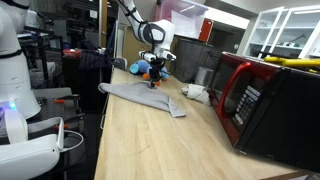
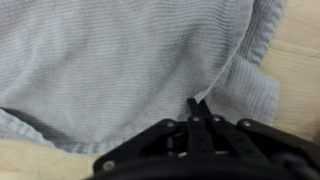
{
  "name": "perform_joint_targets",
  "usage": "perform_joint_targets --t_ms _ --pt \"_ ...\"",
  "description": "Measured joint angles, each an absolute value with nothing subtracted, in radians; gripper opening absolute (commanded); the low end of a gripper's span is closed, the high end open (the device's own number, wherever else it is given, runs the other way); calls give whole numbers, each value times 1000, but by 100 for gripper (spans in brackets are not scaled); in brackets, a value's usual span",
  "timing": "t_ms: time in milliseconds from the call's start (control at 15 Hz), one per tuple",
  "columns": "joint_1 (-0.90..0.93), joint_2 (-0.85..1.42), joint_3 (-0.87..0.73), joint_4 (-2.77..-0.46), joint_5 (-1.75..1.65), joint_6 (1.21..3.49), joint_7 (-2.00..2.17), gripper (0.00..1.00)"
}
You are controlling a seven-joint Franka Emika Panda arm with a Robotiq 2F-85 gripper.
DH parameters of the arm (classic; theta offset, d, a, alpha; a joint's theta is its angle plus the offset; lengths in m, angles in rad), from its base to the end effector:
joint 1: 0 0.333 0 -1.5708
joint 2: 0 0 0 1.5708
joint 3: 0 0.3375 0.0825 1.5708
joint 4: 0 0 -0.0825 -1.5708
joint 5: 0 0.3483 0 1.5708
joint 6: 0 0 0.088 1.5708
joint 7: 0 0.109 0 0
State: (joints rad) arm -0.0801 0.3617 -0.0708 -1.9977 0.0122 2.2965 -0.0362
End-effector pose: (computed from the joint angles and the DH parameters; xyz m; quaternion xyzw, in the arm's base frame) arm 0.5754 -0.0849 0.3167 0.9977 -0.0596 -0.0316 0.0052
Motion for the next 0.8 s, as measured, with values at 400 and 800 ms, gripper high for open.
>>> perform_joint_targets --t_ms 400,800 --pt "-128 296 -92 -1997 -22 2261 -188 0" --pt "-198 169 -104 -2030 -92 2188 -546 0"
